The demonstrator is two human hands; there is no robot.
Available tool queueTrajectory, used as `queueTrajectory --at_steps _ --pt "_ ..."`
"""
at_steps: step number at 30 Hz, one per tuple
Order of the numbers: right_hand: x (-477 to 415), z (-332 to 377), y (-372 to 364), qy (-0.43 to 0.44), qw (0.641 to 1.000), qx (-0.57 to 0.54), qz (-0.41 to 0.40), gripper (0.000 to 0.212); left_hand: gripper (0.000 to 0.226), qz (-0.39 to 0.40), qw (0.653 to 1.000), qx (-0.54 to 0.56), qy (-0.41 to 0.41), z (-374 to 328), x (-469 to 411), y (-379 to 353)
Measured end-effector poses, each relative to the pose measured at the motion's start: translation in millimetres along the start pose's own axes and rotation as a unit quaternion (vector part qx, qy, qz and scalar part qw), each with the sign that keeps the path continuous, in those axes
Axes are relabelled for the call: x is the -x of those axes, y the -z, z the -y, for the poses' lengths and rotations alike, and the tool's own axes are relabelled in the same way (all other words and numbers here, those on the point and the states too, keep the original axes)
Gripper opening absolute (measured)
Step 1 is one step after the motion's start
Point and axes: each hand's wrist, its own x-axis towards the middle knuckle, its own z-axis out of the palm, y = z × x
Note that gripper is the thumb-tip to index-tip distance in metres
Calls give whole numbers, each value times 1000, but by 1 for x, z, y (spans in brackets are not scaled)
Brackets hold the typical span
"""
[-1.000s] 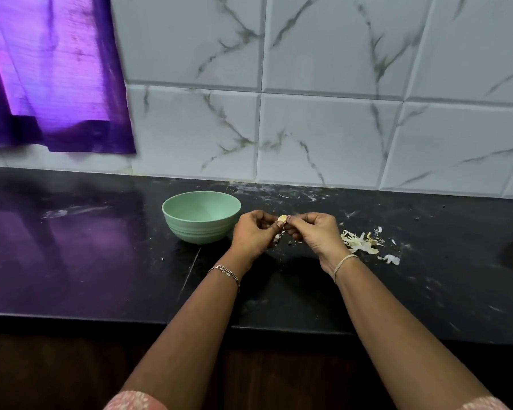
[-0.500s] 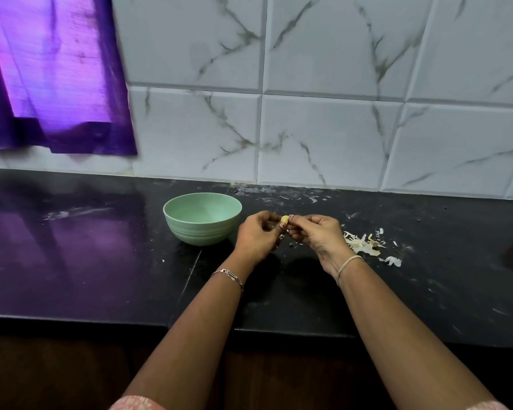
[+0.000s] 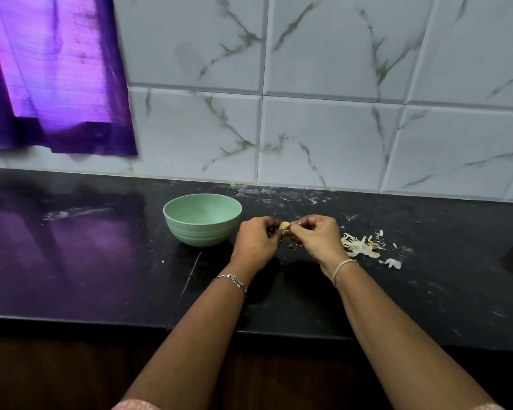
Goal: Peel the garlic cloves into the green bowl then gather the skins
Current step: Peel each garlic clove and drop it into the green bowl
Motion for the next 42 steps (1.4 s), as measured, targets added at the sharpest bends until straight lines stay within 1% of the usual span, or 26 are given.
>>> queueTrajectory --at_steps 3,7,10,12,16,21,25,29,32,34,37,39,41,42 --pt "-2 -1 -1 6 1000 0 -3 15 22 12 1000 10 5 -1 0 0" --pt "-4 -2 -5 -9 1000 -28 -12 11 20 12 997 62 35 -1 -3 0" --pt "-3 -2 -4 -15 999 -39 6 16 22 15 995 86 48 -3 -3 0" --pt "-1 -1 -4 -7 1000 -27 13 13 22 20 996 82 43 -3 -1 0" --pt "-2 -2 -3 1 1000 18 -7 11 16 27 997 57 38 -4 0 1" --pt "-2 -3 -3 7 999 46 2 8 12 38 998 46 35 -3 1 0" --pt "-4 -3 -2 -1 1000 28 9 16 14 40 995 78 40 -3 0 0" --pt "-5 -3 -2 5 1000 16 0 13 15 46 991 113 44 -2 -1 -1" --pt "-7 -6 -3 11 1000 18 -8 9 13 53 986 152 52 0 -3 -1" --pt "-8 -7 -3 12 1000 11 -13 10 10 69 978 187 62 0 -3 -1" --pt "-7 -4 -2 12 999 -35 -9 14 19 107 955 266 82 -1 -2 -1" --pt "-6 -1 -1 14 997 -69 7 12 17 117 939 309 96 -3 0 1" --pt "-6 1 0 1 995 -101 13 5 15 122 929 332 108 -5 1 3" --pt "-7 1 0 -7 994 -109 14 7 16 121 927 336 111 -5 1 4"
